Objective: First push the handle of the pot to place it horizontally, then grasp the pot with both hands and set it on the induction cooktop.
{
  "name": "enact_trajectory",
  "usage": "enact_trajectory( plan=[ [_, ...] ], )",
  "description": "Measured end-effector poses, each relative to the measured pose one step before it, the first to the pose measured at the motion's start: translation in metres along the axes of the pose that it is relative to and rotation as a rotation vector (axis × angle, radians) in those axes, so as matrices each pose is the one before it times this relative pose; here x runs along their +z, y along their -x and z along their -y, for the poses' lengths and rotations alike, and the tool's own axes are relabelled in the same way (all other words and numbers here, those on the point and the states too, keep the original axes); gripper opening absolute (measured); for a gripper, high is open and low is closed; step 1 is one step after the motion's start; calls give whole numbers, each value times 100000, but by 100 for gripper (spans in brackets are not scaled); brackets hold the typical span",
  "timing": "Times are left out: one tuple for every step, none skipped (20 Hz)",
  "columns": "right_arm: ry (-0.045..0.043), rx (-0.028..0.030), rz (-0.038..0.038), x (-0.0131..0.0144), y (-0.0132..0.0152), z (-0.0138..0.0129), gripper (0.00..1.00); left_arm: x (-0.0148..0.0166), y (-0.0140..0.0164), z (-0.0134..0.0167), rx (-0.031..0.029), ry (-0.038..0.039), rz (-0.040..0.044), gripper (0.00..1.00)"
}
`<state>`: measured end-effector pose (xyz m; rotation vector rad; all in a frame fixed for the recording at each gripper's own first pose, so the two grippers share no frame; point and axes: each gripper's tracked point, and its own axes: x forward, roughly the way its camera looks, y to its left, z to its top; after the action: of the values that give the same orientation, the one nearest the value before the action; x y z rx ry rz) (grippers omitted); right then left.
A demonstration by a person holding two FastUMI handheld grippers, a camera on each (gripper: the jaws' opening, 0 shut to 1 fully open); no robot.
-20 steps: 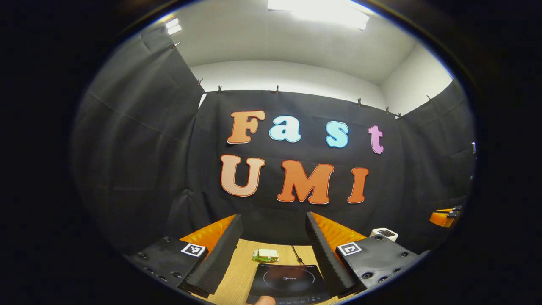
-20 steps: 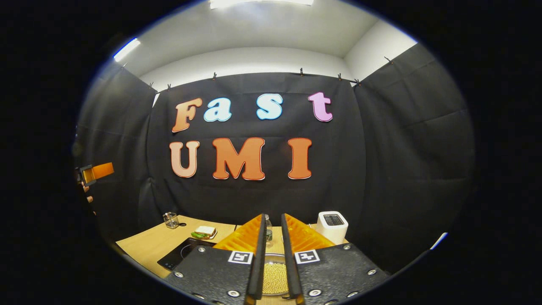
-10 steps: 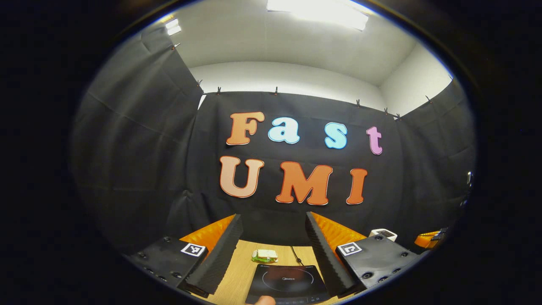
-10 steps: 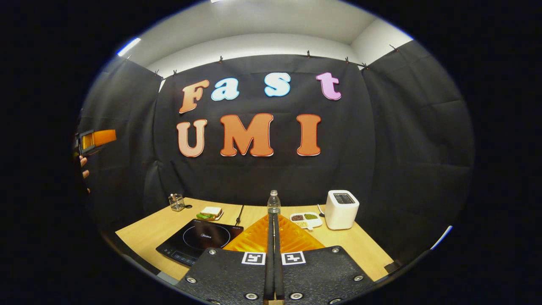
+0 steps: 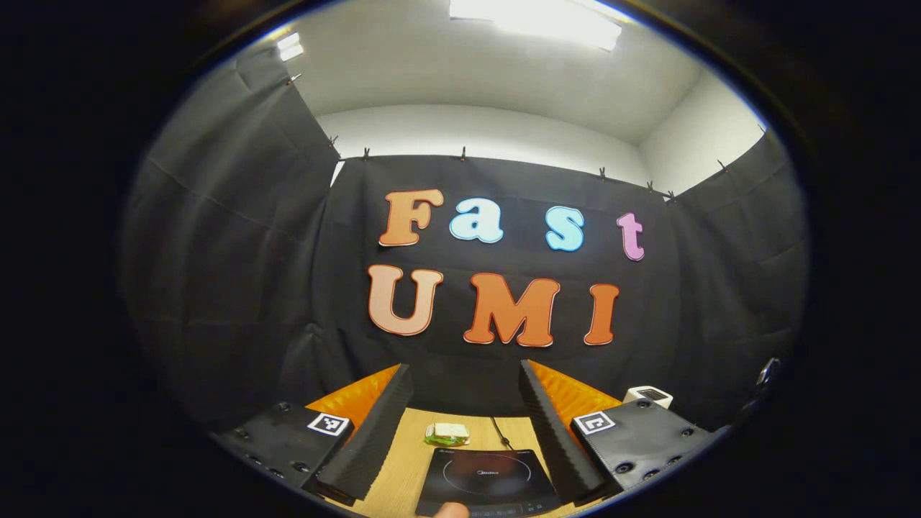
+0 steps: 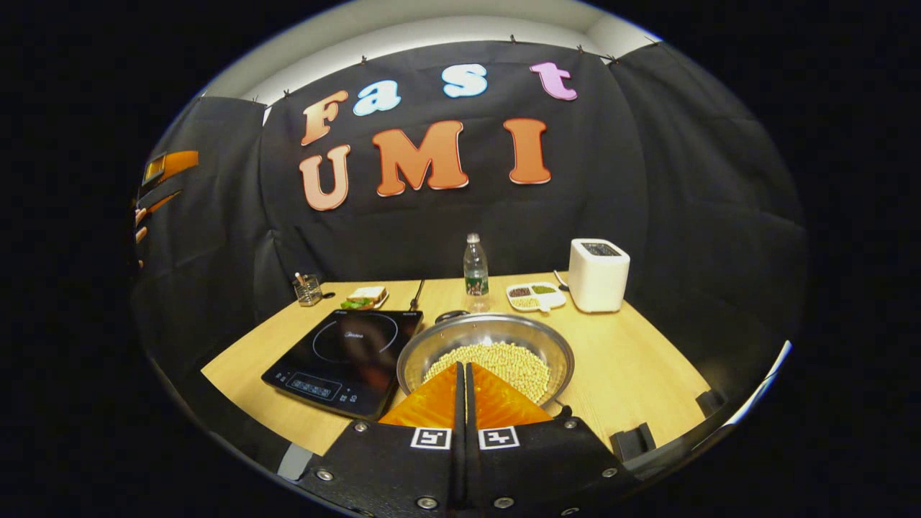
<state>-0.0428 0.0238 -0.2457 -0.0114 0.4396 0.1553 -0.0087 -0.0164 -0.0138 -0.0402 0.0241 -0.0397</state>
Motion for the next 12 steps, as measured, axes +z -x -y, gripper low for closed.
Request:
enact_trajectory(
  plan=[
    [-955,-94,-2576,-1164,-211,346,0,7,-8,-26,187,-118,-59,98],
    [-922,-502,-2159,-1141,-245,465,0,57,-109,-262,743,-524,239,98],
    [-685,-812,-1950,-996,-333,500,0,43,-68,-228,886,-806,348,98],
    [-721,-959,-1740,-884,-324,451,0,-6,-36,-58,544,-566,318,98],
    [-701,-343,-1660,-942,-416,328,0,-36,-89,69,-58,-44,128,98],
    [-548,778,-1643,-823,-306,144,0,-21,168,372,-336,274,12,98],
    [-625,1268,-2160,-1031,-433,-118,0,-130,147,167,-504,352,-263,98],
    [-695,1506,-2741,-989,-371,-11,0,-172,120,115,-477,274,-299,99],
    [-652,983,-2206,-841,-340,50,0,-37,50,54,-394,197,-153,98],
    [-316,-85,-1803,-616,-407,200,0,87,-98,92,-281,-34,12,99],
    [-5,-558,-1186,-411,-601,31,0,128,123,77,-202,-378,219,98],
    [-63,-704,-1020,-220,-361,229,0,-14,17,79,-106,-178,241,98]
  ],
)
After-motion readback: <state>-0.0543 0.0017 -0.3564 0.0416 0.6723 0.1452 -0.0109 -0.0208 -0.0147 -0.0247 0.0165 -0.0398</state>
